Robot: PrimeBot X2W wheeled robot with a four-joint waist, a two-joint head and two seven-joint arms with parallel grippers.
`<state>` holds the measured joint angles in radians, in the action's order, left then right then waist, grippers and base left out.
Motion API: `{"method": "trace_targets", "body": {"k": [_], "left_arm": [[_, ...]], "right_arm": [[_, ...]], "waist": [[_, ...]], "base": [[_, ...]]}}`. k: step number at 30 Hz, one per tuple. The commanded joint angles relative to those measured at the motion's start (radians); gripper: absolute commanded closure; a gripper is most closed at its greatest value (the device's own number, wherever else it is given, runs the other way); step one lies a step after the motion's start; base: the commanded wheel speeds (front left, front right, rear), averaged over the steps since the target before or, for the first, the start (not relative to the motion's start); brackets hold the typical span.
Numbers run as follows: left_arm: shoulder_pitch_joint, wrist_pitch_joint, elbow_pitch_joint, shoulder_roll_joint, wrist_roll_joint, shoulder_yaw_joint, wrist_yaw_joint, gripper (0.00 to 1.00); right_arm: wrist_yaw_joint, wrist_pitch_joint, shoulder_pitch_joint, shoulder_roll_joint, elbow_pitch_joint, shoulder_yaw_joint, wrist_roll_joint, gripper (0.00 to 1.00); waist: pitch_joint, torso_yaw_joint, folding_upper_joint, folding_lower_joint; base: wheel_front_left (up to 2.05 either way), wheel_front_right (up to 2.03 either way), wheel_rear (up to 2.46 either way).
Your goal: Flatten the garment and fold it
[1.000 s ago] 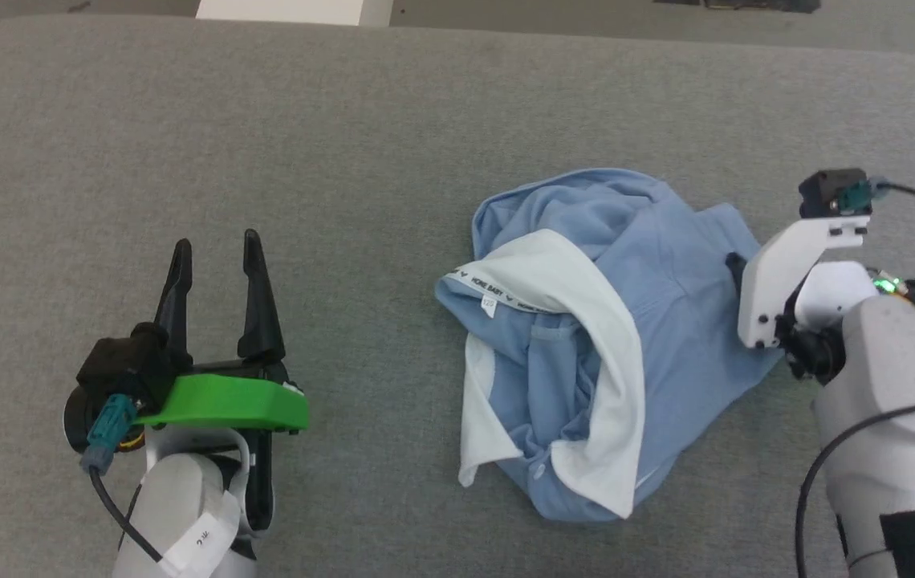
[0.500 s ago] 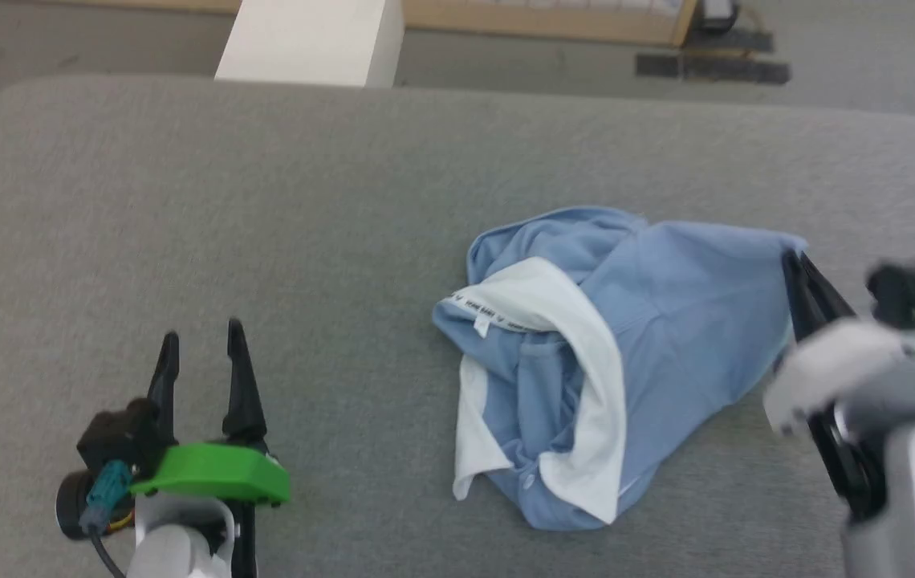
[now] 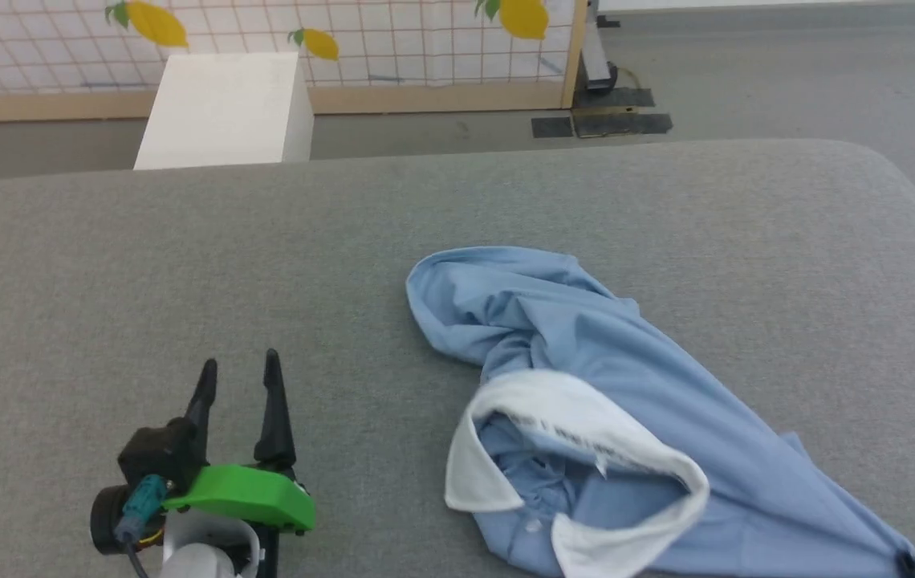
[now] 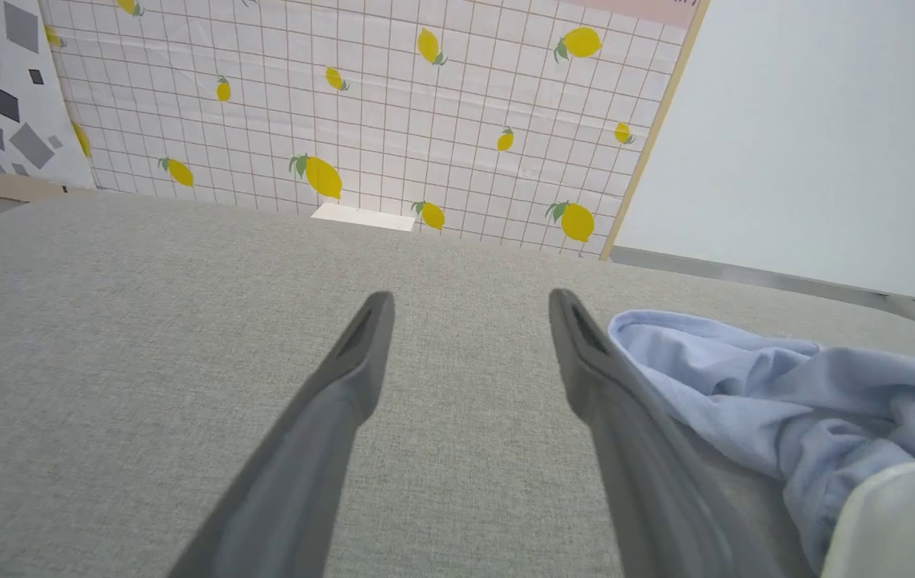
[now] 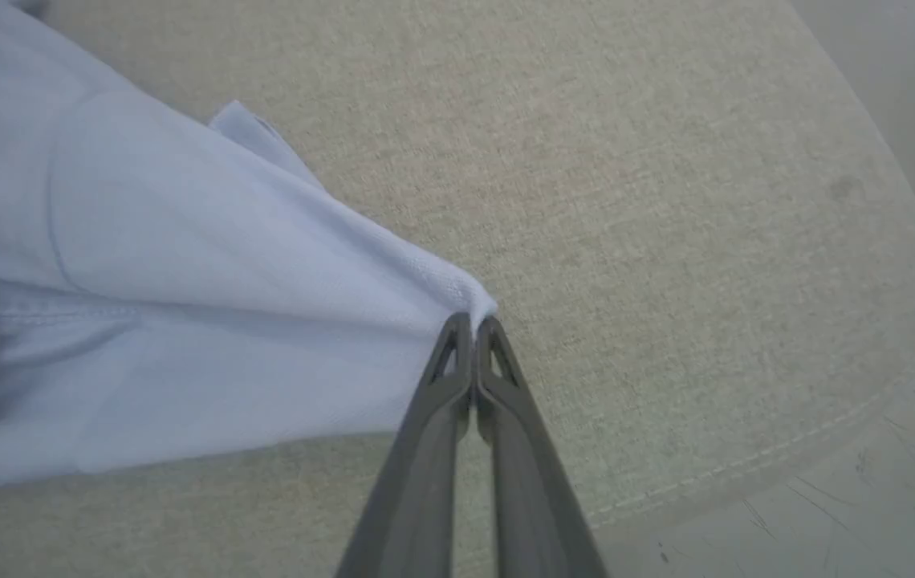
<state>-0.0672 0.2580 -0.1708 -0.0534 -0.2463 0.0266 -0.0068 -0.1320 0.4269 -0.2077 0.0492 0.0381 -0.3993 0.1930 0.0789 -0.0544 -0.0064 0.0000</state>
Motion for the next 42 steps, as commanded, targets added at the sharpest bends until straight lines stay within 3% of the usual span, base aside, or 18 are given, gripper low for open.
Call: {"method": "trace_targets", "body": {"k": [1, 2, 3, 11, 16, 25, 29, 30, 31, 32, 34, 42], "left_arm": [[0.000, 0.004, -0.012, 0.003, 0.001, 0.009, -0.007, 0.00], [-0.002, 0.004, -0.022, 0.003, -0.005, 0.020, -0.009, 0.00], [-0.003, 0.004, -0.035, 0.003, -0.012, 0.033, -0.011, 0.00], [-0.084, -0.050, -0.124, 0.003, -0.086, 0.179, -0.026, 0.00], [-0.168, -0.156, -0.177, 0.003, -0.186, 0.312, -0.020, 0.00], [-0.298, -0.566, -0.312, 0.003, -0.331, 0.514, 0.029, 0.00], [-0.305, -0.742, -0.319, 0.003, -0.375, 0.573, -0.002, 0.00], [-0.305, -0.766, -0.313, 0.001, -0.378, 0.583, -0.010, 0.57], [-0.305, -0.781, -0.303, -0.005, -0.379, 0.589, -0.016, 0.86], [-0.305, -0.777, -0.293, -0.010, -0.375, 0.589, -0.014, 1.00], [-0.306, -0.723, -0.263, -0.022, -0.361, 0.575, -0.006, 1.00], [-0.324, -0.216, -0.186, -0.069, -0.249, 0.388, 0.158, 1.00]], "right_arm": [[0.001, 0.011, 0.011, 0.001, 0.021, -0.018, -0.014, 1.00], [0.001, 0.010, 0.019, 0.001, 0.037, -0.029, -0.027, 0.68], [0.001, -0.006, 0.030, 0.001, 0.047, -0.039, -0.038, 0.00], [0.001, -0.289, 0.102, 0.001, 0.024, 0.033, -0.088, 0.00], [0.001, -0.375, 0.110, 0.001, 0.022, 0.123, -0.075, 0.00], [0.001, -0.385, 0.109, 0.001, 0.016, 0.232, -0.047, 0.00], [0.001, -0.379, 0.109, 0.001, 0.011, 0.254, -0.036, 0.00], [0.001, -0.378, 0.108, 0.001, 0.010, 0.258, -0.034, 0.00], [0.001, -0.377, 0.108, 0.001, 0.010, 0.263, -0.031, 0.00], [0.001, -0.377, 0.107, 0.001, 0.009, 0.266, -0.028, 0.00], [0.001, -0.379, 0.108, 0.001, 0.007, 0.271, -0.018, 0.00], [0.001, -0.400, 0.130, 0.001, -0.012, 0.265, -0.025, 0.00]], "waist": [[-0.009, -0.009, 0.0064, 0.0000], [-0.010, -0.011, 0.0064, 0.0000], [-0.012, -0.013, 0.0064, 0.0000], [-0.014, -0.035, 0.0064, 0.0000], [-0.002, -0.061, 0.0064, 0.0000], [0.019, -0.086, 0.0064, 0.0000], [0.025, -0.081, 0.0064, 0.0000], [0.025, -0.078, 0.0064, 0.0000], [0.025, -0.074, 0.0064, 0.0000], [0.025, -0.069, 0.0064, 0.0000], [0.026, -0.056, 0.0064, 0.0000], [0.025, 0.023, 0.0064, 0.0000]], "base": [[0.00, 0.00, 0.00], [0.00, 0.00, 0.00], [0.00, 0.00, 0.00], [0.00, 0.00, 0.00], [0.00, 0.00, 0.00], [0.00, 0.00, 0.00], [0.00, 0.00, 0.00], [0.00, 0.00, 0.00], [0.00, 0.00, 0.00], [0.00, 0.00, 0.00], [0.00, 0.00, 0.00], [0.00, 0.00, 0.00]]}}
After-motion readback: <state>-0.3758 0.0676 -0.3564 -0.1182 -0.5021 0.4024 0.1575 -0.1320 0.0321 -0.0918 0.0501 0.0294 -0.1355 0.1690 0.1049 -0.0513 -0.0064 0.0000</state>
